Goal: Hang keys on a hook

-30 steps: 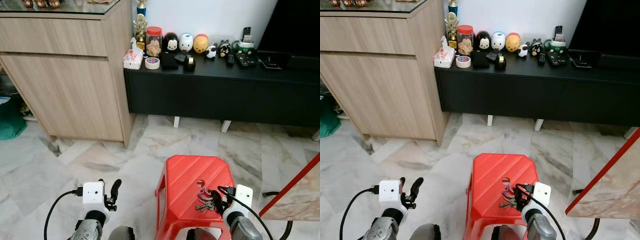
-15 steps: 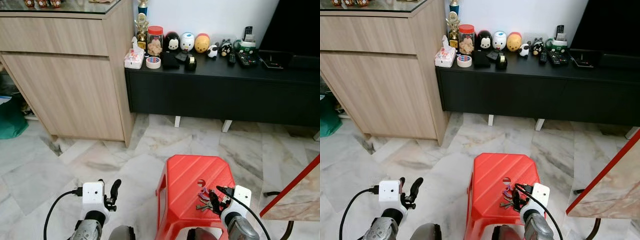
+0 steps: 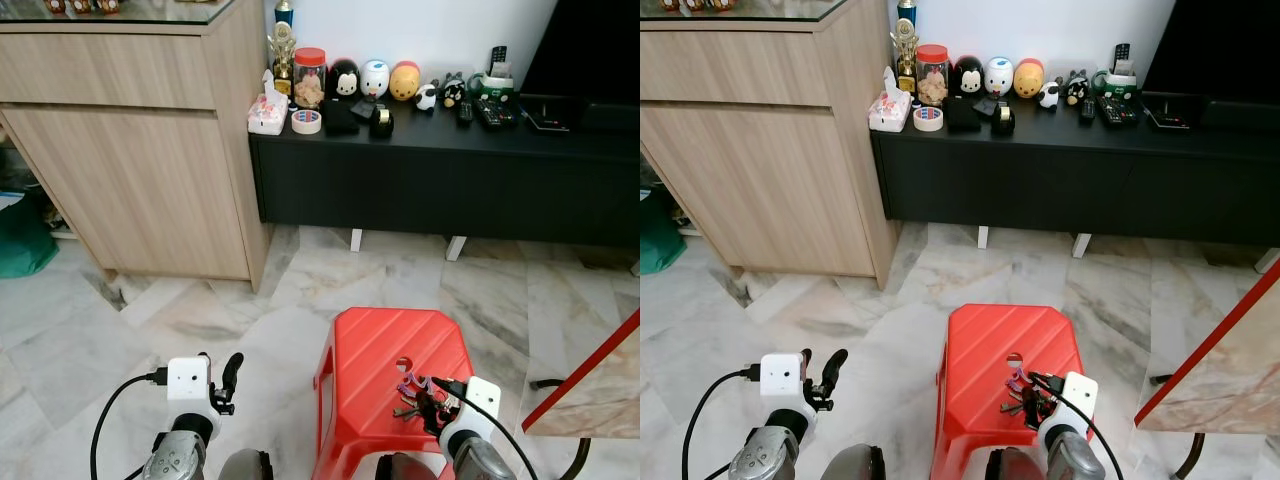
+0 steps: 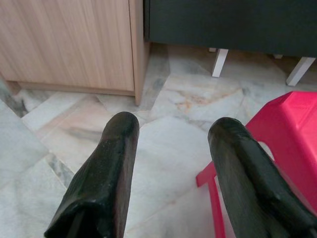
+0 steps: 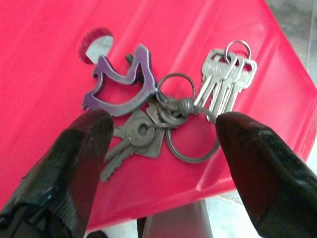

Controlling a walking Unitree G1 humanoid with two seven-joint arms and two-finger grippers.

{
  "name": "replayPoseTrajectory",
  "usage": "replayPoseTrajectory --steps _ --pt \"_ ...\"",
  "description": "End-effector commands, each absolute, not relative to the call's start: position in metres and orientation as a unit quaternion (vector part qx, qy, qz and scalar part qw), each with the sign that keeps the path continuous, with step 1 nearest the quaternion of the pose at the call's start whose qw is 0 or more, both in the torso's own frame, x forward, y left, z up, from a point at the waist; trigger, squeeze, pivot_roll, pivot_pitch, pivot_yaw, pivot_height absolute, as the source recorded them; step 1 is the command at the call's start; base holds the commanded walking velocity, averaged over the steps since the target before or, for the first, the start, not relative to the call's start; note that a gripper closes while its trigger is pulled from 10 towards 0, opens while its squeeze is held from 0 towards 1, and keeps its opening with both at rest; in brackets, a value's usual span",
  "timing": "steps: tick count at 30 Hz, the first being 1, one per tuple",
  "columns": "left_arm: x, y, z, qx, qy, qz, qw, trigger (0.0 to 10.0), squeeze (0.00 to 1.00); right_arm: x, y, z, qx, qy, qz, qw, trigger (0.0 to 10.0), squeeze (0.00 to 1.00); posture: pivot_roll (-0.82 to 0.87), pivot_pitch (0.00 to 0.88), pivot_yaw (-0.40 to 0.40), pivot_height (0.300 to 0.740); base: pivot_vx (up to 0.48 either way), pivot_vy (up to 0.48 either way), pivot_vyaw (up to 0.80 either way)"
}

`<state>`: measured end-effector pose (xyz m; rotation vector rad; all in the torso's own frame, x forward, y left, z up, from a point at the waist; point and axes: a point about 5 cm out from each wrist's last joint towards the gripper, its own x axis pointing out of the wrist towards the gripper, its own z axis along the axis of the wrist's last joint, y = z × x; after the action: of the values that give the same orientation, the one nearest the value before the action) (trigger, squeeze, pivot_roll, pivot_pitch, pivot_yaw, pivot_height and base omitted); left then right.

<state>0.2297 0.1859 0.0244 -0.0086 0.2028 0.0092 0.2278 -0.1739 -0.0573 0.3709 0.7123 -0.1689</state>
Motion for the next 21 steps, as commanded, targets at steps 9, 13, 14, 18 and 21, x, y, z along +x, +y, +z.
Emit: replayPoseTrajectory --steps 9,13,14,18,21 --pt "0.229 0.189 0.025 0.010 0.099 0.000 0.995 10.0 0.00 0.222 -0.174 -0.062 0.188 0.351 -0.098 0.912 10.0 0.00 0.10 0.066 -0.023 0.632 0.000 0.000 0.00" --pt "0.231 0.190 0.027 0.011 0.095 0.003 0.995 10.0 0.00 0.225 -0.176 -0.059 0.185 0.335 -0.103 0.918 10.0 0.00 0.10 0.065 -0.020 0.632 0.000 0.000 0.00" --pt "0.233 0.190 0.029 0.010 0.089 0.006 0.996 10.0 0.00 0.228 -0.178 -0.056 0.161 0.322 -0.094 0.928 10.0 0.00 0.10 0.064 -0.019 0.632 0.000 0.000 0.00" --pt "0.238 0.190 0.035 0.003 0.071 0.015 0.997 10.0 0.00 0.240 -0.177 -0.042 0.121 0.265 -0.067 0.954 10.0 0.00 0.10 0.060 -0.018 0.632 0.000 0.000 0.00" --pt "0.239 0.190 0.036 0.003 0.066 0.015 0.998 10.0 0.00 0.246 -0.176 -0.034 0.098 0.228 -0.048 0.967 10.0 0.00 0.08 0.052 -0.019 0.632 0.000 0.000 0.00"
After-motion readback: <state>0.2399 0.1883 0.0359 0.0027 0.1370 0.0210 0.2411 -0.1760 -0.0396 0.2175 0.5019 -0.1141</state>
